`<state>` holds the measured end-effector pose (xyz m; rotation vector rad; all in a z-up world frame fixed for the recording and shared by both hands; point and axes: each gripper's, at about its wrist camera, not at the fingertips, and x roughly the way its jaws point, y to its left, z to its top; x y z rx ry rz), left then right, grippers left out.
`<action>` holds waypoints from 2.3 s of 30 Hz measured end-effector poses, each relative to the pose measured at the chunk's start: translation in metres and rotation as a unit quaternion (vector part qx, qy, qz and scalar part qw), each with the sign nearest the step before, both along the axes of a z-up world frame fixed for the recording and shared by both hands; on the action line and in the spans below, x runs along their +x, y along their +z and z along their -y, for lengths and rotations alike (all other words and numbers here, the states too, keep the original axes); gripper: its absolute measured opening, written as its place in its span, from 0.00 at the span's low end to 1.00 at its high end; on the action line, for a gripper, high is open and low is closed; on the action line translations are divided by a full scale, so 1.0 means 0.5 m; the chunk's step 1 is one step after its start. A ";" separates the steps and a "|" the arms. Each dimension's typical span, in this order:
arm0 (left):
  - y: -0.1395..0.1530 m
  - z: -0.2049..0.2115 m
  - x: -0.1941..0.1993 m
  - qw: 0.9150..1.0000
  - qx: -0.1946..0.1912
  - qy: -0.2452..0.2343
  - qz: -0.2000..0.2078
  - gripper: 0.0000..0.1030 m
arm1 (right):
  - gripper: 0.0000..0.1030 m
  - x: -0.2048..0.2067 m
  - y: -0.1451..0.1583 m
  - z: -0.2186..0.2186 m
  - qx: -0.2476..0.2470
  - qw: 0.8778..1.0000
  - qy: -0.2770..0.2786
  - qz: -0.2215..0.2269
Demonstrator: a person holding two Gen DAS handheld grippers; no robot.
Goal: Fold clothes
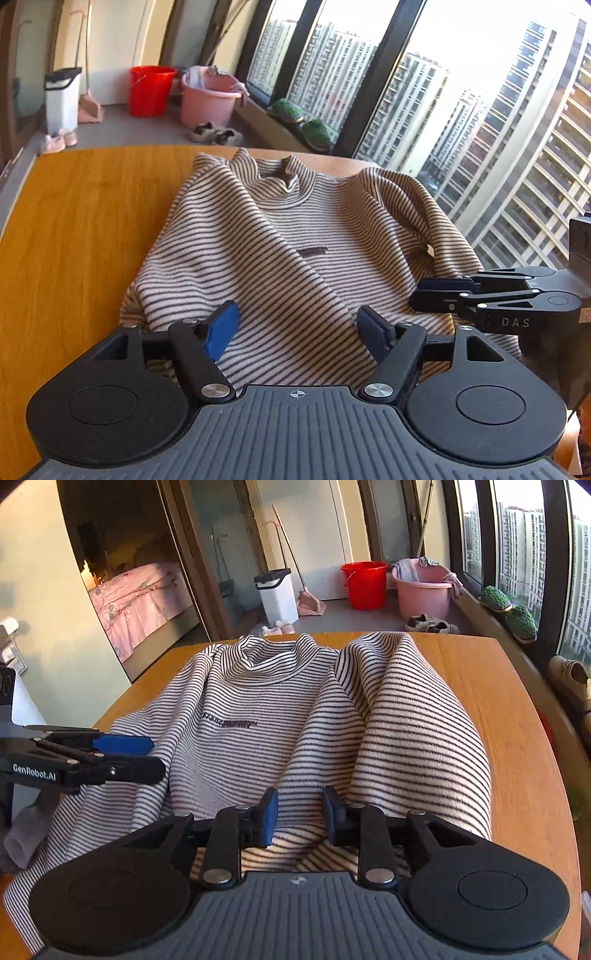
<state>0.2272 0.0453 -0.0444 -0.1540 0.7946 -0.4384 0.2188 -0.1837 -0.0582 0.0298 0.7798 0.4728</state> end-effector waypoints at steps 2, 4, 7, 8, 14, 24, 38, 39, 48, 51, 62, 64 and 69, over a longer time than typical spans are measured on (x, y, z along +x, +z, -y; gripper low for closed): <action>0.000 0.003 -0.034 1.000 0.012 -0.013 0.003 0.74 | 0.25 -0.039 0.000 0.003 -0.010 1.000 0.006 0.004; -0.003 0.009 -0.068 0.999 0.028 -0.028 0.013 0.74 | 0.25 -0.079 0.001 0.006 -0.025 1.000 0.011 0.011; -0.005 0.010 -0.105 0.998 0.047 -0.034 0.027 0.74 | 0.25 -0.133 0.008 -0.004 -0.072 0.997 0.020 0.030; -0.005 0.008 -0.105 0.998 0.048 -0.030 0.028 0.74 | 0.25 -0.149 0.011 -0.007 -0.094 0.995 0.022 0.040; 0.026 0.005 -0.075 0.999 0.028 -0.012 0.040 0.87 | 0.31 -0.178 0.045 0.018 -0.159 0.981 -0.043 0.100; 0.057 0.048 0.118 0.989 0.118 0.015 0.085 0.99 | 0.62 0.011 0.080 -0.082 -0.190 0.971 -0.006 0.148; 0.009 -0.005 0.174 0.971 0.205 0.071 0.100 0.25 | 0.14 0.136 0.049 -0.008 -0.134 0.983 -0.064 0.106; 0.008 -0.009 0.173 0.971 0.204 0.075 0.100 0.26 | 0.16 0.147 0.026 -0.002 -0.143 0.983 -0.066 0.092; 0.057 0.004 0.126 0.967 0.202 0.078 0.132 0.53 | 0.40 0.053 0.103 0.005 -0.102 0.981 -0.072 0.147; 0.063 0.004 0.111 0.968 0.195 0.076 0.136 0.56 | 0.46 -0.034 0.138 0.002 -0.042 0.990 -0.012 0.131; 0.102 -0.001 0.024 0.970 0.167 0.068 0.161 0.80 | 0.57 -0.197 0.063 -0.071 0.006 0.995 0.095 -0.019; 0.113 -0.004 0.004 0.969 0.168 0.064 0.170 0.83 | 0.43 -0.209 0.042 -0.089 -0.009 0.994 0.106 -0.032; 0.131 -0.007 -0.091 0.956 0.171 0.004 0.237 0.94 | 0.05 -0.220 0.104 -0.091 0.025 0.994 0.108 -0.003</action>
